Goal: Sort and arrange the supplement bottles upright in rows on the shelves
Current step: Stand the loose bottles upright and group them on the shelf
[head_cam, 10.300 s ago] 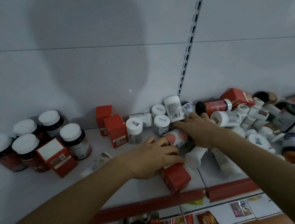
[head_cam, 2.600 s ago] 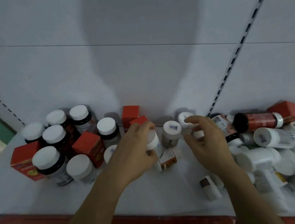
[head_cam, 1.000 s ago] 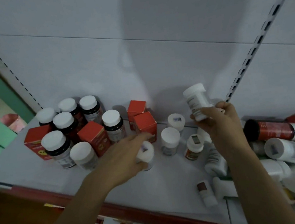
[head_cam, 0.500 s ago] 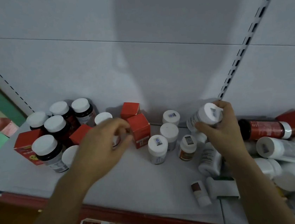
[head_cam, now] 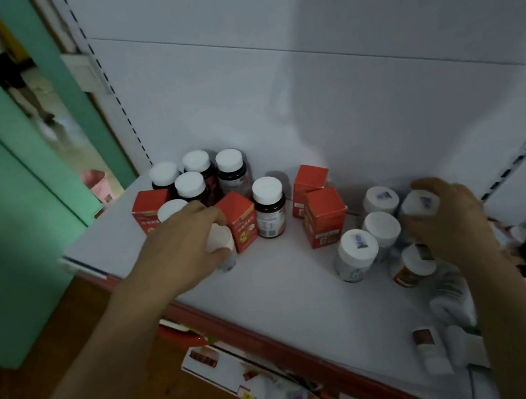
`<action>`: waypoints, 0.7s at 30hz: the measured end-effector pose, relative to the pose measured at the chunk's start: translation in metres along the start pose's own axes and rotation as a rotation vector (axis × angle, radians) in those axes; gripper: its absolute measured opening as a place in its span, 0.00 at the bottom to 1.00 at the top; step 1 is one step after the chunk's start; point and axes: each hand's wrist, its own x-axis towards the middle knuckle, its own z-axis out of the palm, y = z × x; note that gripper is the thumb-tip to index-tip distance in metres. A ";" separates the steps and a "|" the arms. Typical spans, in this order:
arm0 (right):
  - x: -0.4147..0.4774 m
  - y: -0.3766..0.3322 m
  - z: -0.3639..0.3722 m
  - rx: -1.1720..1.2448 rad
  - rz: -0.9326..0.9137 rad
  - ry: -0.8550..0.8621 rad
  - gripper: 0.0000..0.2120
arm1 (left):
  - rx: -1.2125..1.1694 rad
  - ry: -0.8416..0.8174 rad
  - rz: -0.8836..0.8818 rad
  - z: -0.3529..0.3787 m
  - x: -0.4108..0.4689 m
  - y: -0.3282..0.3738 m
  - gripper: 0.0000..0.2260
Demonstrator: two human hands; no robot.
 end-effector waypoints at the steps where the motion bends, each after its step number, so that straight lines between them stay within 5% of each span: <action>1: 0.000 0.002 0.004 0.007 -0.006 0.006 0.27 | 0.001 -0.006 0.012 0.005 -0.001 0.000 0.20; 4: -0.009 0.000 0.015 0.070 0.023 0.080 0.24 | -0.022 0.053 0.022 0.025 -0.008 0.002 0.20; 8: -0.031 -0.011 0.019 0.147 -0.071 0.384 0.18 | -0.096 0.117 -0.014 0.033 -0.014 -0.003 0.18; 13: -0.039 -0.013 0.013 0.108 -0.196 0.311 0.09 | -0.110 0.058 0.166 0.015 -0.022 0.019 0.17; 21: -0.053 -0.034 0.019 -0.201 -0.344 -0.156 0.47 | -0.173 0.073 0.478 0.022 0.024 0.096 0.16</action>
